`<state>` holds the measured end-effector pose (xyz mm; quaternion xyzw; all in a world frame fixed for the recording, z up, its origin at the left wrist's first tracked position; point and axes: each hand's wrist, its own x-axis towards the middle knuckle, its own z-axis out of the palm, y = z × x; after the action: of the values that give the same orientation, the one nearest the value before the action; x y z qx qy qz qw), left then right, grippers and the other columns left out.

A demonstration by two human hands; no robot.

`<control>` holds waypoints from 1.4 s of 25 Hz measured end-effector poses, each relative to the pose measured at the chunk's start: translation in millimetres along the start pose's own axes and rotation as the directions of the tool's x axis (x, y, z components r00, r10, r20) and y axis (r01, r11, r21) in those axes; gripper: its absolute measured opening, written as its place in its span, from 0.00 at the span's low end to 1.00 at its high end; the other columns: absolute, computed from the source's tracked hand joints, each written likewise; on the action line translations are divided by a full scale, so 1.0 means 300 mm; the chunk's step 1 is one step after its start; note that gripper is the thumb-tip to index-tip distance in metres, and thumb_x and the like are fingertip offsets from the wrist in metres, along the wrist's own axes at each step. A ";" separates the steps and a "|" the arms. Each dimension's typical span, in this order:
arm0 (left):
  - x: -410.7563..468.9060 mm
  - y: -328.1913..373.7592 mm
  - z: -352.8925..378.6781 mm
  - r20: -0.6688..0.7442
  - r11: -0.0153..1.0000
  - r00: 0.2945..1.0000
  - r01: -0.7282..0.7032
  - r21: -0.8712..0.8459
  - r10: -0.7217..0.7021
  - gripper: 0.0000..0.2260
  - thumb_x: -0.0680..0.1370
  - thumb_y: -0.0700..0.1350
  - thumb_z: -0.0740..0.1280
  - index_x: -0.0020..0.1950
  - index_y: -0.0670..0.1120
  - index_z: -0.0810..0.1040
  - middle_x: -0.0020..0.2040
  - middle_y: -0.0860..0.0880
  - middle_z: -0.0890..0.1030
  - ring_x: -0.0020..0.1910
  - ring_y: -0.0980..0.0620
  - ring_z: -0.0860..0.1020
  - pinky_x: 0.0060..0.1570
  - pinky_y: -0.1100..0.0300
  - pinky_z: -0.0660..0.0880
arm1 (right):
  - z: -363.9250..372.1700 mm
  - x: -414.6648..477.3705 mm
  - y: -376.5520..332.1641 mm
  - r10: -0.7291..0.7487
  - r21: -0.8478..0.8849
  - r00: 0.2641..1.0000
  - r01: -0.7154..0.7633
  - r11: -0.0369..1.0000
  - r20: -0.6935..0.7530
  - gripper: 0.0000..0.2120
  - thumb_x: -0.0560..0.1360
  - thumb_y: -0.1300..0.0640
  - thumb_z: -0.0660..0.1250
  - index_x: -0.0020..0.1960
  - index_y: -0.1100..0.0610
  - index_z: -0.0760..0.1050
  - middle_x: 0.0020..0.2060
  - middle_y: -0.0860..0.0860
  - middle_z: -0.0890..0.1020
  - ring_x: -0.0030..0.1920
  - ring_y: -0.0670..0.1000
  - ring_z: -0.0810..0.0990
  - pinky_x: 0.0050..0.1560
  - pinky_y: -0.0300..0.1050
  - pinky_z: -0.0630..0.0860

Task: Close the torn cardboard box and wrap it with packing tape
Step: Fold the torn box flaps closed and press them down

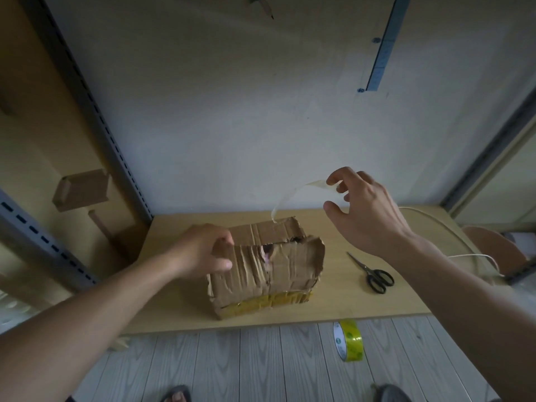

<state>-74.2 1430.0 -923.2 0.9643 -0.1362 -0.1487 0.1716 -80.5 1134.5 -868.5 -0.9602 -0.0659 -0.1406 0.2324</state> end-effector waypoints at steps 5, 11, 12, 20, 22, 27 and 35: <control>0.073 -0.102 0.038 0.063 0.809 0.993 0.121 -0.575 -0.103 0.08 0.82 0.48 0.67 0.51 0.44 0.80 0.44 0.46 0.84 0.34 0.53 0.80 0.30 0.62 0.75 | 0.025 0.002 0.021 0.041 0.046 0.999 -0.042 0.998 0.026 0.23 0.77 0.52 0.67 0.67 0.44 0.62 0.52 0.50 0.78 0.44 0.51 0.79 0.46 0.51 0.78; 0.178 -0.217 0.126 -0.046 0.978 0.979 -0.196 0.073 0.199 0.36 0.74 0.32 0.70 0.76 0.58 0.64 0.72 0.56 0.69 0.70 0.55 0.68 0.66 0.54 0.71 | 0.045 0.004 0.025 0.041 0.047 0.998 -0.043 0.998 0.044 0.24 0.77 0.51 0.67 0.68 0.42 0.60 0.52 0.49 0.77 0.43 0.49 0.80 0.45 0.52 0.79; 0.189 -0.234 0.130 -0.040 0.971 0.971 -0.231 0.062 0.234 0.37 0.73 0.30 0.69 0.77 0.56 0.64 0.72 0.56 0.70 0.70 0.54 0.69 0.66 0.55 0.71 | 0.045 0.003 0.025 0.046 0.055 0.998 -0.048 0.997 0.042 0.24 0.77 0.51 0.67 0.68 0.42 0.60 0.51 0.49 0.78 0.44 0.49 0.80 0.45 0.51 0.78; 0.226 -0.195 0.090 -0.224 0.979 0.960 -0.189 -0.075 0.169 0.18 0.85 0.39 0.58 0.74 0.48 0.66 0.34 0.49 0.76 0.30 0.57 0.74 0.32 0.65 0.70 | 0.045 0.002 0.044 0.045 0.071 0.998 -0.049 0.996 0.054 0.24 0.76 0.51 0.67 0.68 0.43 0.60 0.51 0.49 0.78 0.44 0.50 0.80 0.46 0.51 0.78; 0.234 -0.208 0.078 -0.306 0.959 0.952 -0.087 -0.269 0.000 0.10 0.85 0.47 0.59 0.66 0.53 0.71 0.41 0.50 0.81 0.39 0.52 0.81 0.43 0.52 0.78 | 0.042 0.006 0.048 0.049 0.080 0.998 -0.053 0.995 0.050 0.24 0.76 0.52 0.67 0.68 0.44 0.61 0.51 0.49 0.77 0.45 0.50 0.80 0.46 0.50 0.77; 0.201 -0.208 0.050 -0.296 0.944 0.953 -0.036 -0.328 -0.067 0.08 0.82 0.53 0.64 0.53 0.50 0.79 0.50 0.54 0.83 0.51 0.55 0.80 0.53 0.54 0.76 | 0.037 0.000 0.047 0.042 0.098 0.998 -0.046 0.994 0.046 0.24 0.76 0.52 0.67 0.68 0.45 0.62 0.52 0.49 0.77 0.45 0.49 0.80 0.45 0.47 0.74; 0.067 -0.033 0.181 0.197 0.970 0.958 -0.227 0.081 0.208 0.55 0.71 0.73 0.66 0.81 0.53 0.32 0.80 0.53 0.32 0.80 0.51 0.34 0.76 0.50 0.40 | 0.024 -0.013 0.052 0.053 0.071 0.999 -0.054 0.996 0.011 0.22 0.75 0.53 0.68 0.67 0.47 0.66 0.57 0.51 0.74 0.47 0.52 0.79 0.49 0.50 0.76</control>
<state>-71.9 1416.8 -980.4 0.9327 -0.2647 -0.2115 0.1236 -79.4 1124.0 -882.4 -0.9533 -0.0461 -0.1274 0.2699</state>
